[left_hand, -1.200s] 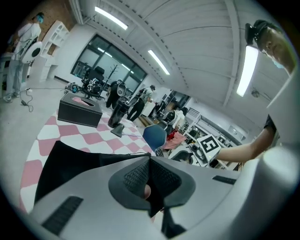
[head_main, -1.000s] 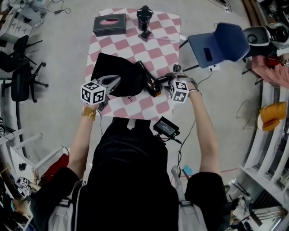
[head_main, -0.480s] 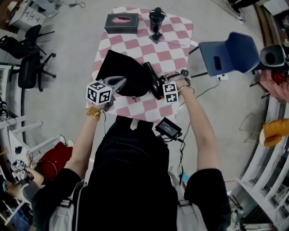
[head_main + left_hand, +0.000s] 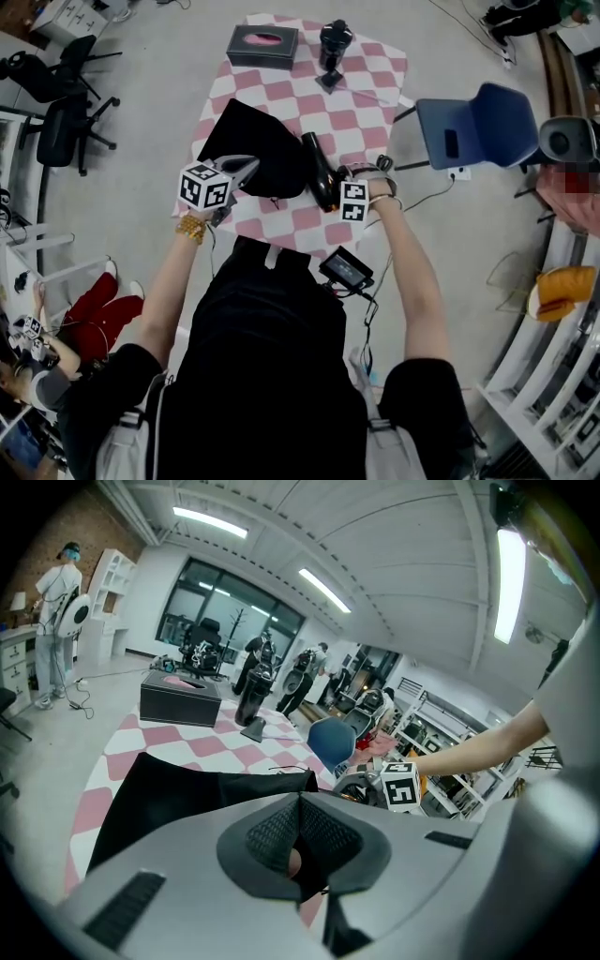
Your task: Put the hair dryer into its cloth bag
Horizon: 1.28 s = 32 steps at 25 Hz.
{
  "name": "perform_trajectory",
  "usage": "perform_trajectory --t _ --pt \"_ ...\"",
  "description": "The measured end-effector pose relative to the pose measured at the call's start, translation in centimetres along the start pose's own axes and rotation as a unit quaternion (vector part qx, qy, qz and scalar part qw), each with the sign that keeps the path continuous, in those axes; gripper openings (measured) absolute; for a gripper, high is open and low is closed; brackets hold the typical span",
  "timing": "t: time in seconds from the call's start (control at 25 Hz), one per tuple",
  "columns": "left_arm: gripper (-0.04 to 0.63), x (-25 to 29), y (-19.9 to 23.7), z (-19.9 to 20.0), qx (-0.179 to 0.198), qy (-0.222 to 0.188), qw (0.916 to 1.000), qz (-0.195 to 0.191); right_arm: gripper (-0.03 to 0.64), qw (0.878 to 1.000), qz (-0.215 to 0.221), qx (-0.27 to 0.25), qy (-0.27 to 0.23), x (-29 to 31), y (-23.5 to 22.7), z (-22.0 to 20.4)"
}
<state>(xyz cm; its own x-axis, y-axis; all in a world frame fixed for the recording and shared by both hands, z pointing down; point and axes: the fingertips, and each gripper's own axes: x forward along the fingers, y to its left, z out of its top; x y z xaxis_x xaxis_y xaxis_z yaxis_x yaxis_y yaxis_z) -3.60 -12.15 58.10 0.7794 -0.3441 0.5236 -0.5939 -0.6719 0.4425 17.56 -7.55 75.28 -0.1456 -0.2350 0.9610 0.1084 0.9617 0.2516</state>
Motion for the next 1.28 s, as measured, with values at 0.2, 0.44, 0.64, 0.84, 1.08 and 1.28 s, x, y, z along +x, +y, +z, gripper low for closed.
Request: perform_trajectory --t 0.2,0.44,0.64,0.84,1.08,1.28 --pt "0.015 0.3 -0.3 -0.4 0.025 0.018 0.9995 0.001 0.196 0.999 -0.027 0.038 -0.019 -2.9 1.0 -0.9" --pt "0.015 1.2 -0.4 -0.6 0.039 0.032 0.9987 0.003 0.195 0.996 -0.078 -0.028 -0.032 -8.0 2.0 -0.2" --pt "0.015 1.6 -0.9 -0.2 0.044 0.036 0.9984 0.002 0.195 0.990 -0.090 -0.090 -0.052 -10.4 3.0 2.4" --pt "0.015 2.1 -1.6 0.2 0.050 0.031 0.9983 -0.006 0.195 0.987 -0.064 -0.135 -0.059 -9.3 3.6 5.9" --pt "0.015 2.3 -3.6 0.2 0.098 0.043 0.9932 -0.046 0.196 0.982 -0.035 -0.180 -0.051 -7.3 3.7 8.7" --pt "0.015 2.4 -5.6 -0.7 0.131 0.061 0.9858 -0.086 0.196 0.983 -0.030 -0.174 -0.055 -6.1 3.3 11.5"
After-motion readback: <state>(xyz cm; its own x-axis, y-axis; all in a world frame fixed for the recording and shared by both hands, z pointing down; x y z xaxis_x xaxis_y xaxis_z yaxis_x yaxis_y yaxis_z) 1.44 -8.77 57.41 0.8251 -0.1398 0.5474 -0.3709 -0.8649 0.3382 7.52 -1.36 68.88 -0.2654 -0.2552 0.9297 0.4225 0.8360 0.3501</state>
